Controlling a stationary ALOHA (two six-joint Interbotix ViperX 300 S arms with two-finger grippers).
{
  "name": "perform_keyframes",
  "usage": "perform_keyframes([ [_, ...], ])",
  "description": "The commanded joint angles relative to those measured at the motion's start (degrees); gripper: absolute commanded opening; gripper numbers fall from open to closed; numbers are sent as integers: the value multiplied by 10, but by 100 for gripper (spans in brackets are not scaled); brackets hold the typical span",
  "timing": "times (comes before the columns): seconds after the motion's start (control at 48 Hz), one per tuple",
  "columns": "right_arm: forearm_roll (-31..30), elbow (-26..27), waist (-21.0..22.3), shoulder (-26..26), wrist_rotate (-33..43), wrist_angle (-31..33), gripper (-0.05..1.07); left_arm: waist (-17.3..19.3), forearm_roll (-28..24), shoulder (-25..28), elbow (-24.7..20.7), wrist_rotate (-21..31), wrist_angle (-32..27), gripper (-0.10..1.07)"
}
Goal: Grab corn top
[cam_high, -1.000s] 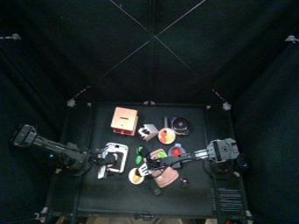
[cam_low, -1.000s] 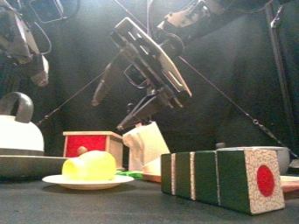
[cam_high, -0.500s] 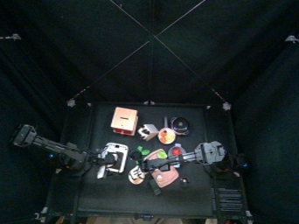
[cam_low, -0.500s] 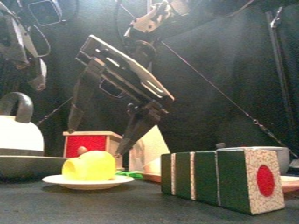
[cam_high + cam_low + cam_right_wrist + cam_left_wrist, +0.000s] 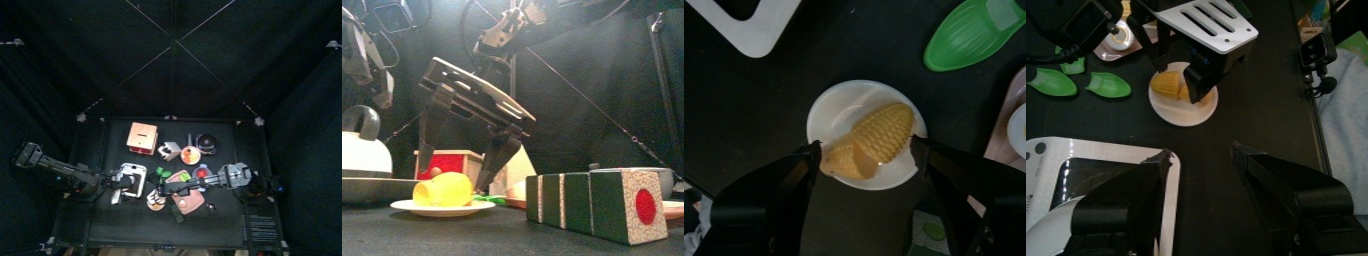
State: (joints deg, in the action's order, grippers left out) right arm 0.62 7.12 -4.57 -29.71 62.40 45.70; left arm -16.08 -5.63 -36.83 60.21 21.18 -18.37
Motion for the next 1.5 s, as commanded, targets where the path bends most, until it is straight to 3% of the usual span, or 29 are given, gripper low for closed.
perform_keyframes([
  [0.0, -6, 15, 6, 15, -1, 5, 100, 2, -2, -1, -5, -1, 5, 88],
  [0.583, -19, 34, 9, -4, -2, 34, 99, 6, -2, -1, -3, -1, 5, 88],
  [1.0, -19, 37, 7, -5, -3, 42, 85, 7, -2, -1, -2, -1, 5, 88],
  [1.479, -33, 42, 4, -3, -4, 46, 79, 8, -1, -1, 1, -1, 5, 88],
])
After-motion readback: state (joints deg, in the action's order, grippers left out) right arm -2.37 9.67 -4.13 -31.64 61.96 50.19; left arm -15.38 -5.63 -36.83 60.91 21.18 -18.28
